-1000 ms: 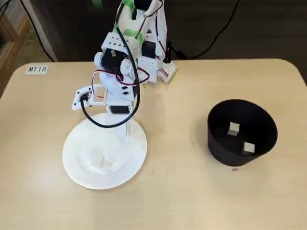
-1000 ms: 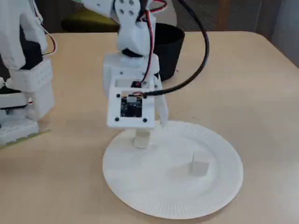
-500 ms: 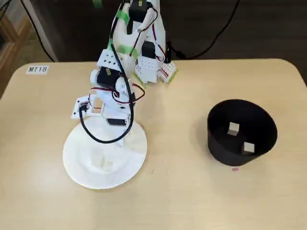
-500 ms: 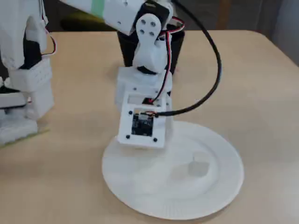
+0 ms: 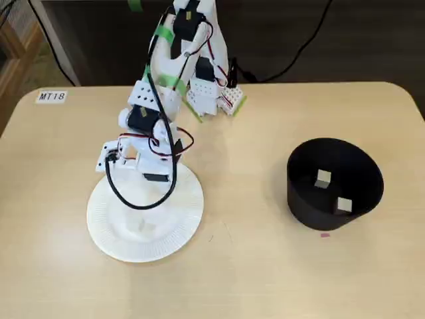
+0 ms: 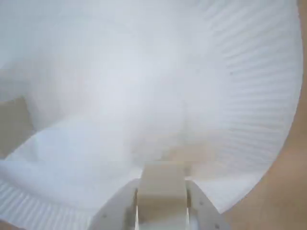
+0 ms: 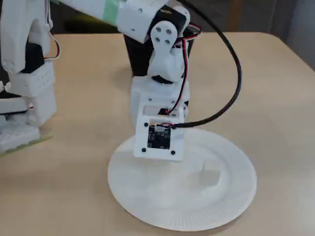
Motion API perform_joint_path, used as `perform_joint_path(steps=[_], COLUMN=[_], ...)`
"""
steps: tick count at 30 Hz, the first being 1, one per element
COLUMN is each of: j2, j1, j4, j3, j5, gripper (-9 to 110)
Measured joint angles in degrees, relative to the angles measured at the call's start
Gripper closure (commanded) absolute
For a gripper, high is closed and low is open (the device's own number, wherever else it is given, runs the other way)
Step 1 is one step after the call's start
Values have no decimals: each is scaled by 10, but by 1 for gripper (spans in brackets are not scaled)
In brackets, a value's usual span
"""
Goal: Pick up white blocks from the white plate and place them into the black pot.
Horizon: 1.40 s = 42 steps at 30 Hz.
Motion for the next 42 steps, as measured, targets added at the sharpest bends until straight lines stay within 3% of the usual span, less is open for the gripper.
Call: perform_joint_path(steps=[10, 16, 23, 33, 42], j2=[180, 270, 357, 391, 391], j1=[-157, -190, -299, -566, -599], j4=[-359, -573, -540, -329, -316], j3=[1, 53, 76, 133, 236], j5=[17, 53, 21, -54, -70], gripper=[104, 104, 104, 104, 104])
